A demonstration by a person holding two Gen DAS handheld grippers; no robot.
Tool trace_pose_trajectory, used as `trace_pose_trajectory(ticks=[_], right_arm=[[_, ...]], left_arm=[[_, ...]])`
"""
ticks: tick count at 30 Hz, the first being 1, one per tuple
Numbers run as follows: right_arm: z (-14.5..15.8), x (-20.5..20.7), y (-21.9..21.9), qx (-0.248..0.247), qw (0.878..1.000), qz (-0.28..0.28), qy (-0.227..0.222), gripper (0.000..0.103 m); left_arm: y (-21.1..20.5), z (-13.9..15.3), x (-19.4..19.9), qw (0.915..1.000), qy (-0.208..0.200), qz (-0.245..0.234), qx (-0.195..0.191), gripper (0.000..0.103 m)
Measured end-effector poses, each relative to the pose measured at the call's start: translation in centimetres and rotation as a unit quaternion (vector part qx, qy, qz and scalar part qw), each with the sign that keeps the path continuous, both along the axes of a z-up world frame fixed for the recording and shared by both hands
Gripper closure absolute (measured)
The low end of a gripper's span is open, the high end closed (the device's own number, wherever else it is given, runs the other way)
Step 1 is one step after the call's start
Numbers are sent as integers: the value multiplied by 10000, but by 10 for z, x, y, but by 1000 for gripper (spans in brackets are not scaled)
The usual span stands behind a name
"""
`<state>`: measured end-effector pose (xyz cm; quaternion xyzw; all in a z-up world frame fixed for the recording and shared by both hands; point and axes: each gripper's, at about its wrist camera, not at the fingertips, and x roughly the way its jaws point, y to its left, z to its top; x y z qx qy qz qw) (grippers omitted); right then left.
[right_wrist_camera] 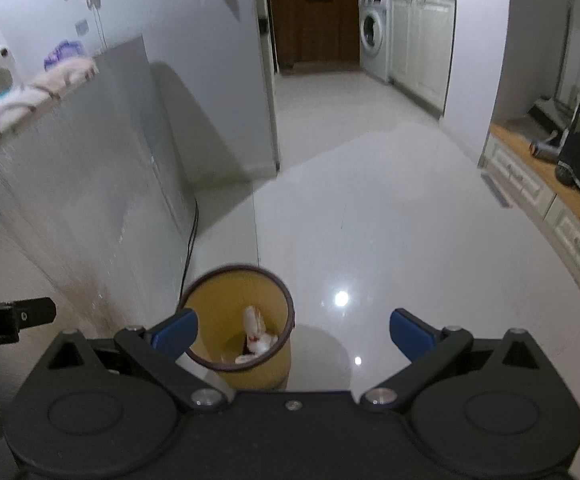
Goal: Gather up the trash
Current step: 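Withdraw both tools from the wastebasket back toward the bed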
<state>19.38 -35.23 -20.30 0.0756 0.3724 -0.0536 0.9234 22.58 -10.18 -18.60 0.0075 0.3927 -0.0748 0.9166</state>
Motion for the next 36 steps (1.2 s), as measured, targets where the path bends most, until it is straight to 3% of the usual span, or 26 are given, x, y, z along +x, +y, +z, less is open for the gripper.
trace_pose_trajectory(ticks=[11,20,28,36], right_arm=[[77,-64,15,-112,9949,79,-997,0],[131,-100,37,-188,9832,275,-1797,0],[155,-109,75,-145,9717,655,-2263,0],[164,-86,126,-24,9594,1172,-2566,0]], left_arm=[[1,79,-69,9950,-902,-354,-233,0],[34,139,-115,9847,-1706,-129,-321,0],[82,176,-133,9746,-2221,286,-77,0],[148,205,-130,9617,-2625,753,239,0]])
